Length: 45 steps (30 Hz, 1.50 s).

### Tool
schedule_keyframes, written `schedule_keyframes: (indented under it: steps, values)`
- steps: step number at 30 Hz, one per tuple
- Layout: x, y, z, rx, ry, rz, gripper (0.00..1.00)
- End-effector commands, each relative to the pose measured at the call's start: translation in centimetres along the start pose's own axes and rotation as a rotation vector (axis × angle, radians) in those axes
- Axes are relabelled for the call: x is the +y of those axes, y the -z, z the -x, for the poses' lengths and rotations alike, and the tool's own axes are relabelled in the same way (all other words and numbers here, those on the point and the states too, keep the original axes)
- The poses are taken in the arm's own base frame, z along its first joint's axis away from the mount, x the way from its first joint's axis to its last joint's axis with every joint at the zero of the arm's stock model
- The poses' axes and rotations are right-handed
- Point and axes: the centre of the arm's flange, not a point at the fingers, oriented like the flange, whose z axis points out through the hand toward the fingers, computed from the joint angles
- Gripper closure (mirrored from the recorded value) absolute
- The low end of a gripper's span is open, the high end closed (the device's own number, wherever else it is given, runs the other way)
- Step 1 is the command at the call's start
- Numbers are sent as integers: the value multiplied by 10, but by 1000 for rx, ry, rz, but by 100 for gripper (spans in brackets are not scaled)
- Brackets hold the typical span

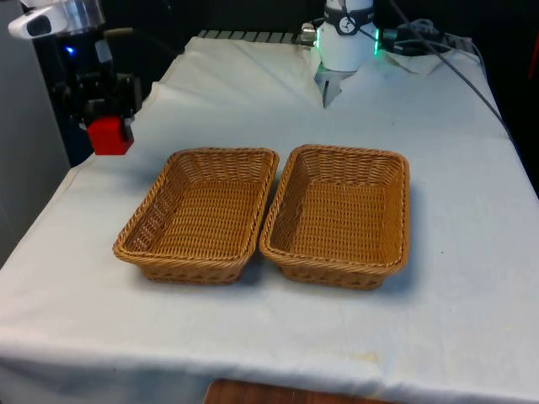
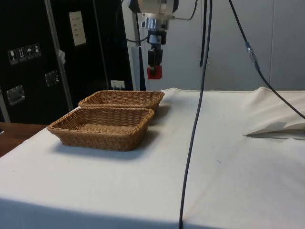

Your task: Pick up the red cube and place it into the right basket.

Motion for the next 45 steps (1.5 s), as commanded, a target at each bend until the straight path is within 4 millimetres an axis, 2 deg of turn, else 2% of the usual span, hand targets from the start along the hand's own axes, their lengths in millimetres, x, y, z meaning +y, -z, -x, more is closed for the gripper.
schedule_keyframes:
  steps: [1,5,14,15,18,24,26,33,34,39,41,42,45]
  values:
    - [-1,6,-1,-9,-5,8,97]
    - [-2,8,-3,1,-5,14,97]
    - [-13,32,-15,-7,-28,64,97]
    - [-10,26,-13,0,-23,54,97]
    - [-19,38,-19,-6,-30,73,97]
    - [-39,48,-31,0,-25,79,97]
    - [-39,47,-33,4,-23,71,97]
    - [-63,49,-46,-1,-19,82,97]
    - [-58,48,-45,2,-18,73,97]
    - [-77,47,-55,-5,-20,87,97]
    - [-83,45,-59,-6,-19,86,97]
    - [-79,45,-57,-6,-17,76,97]
    - [-90,44,-62,-6,-22,83,97]
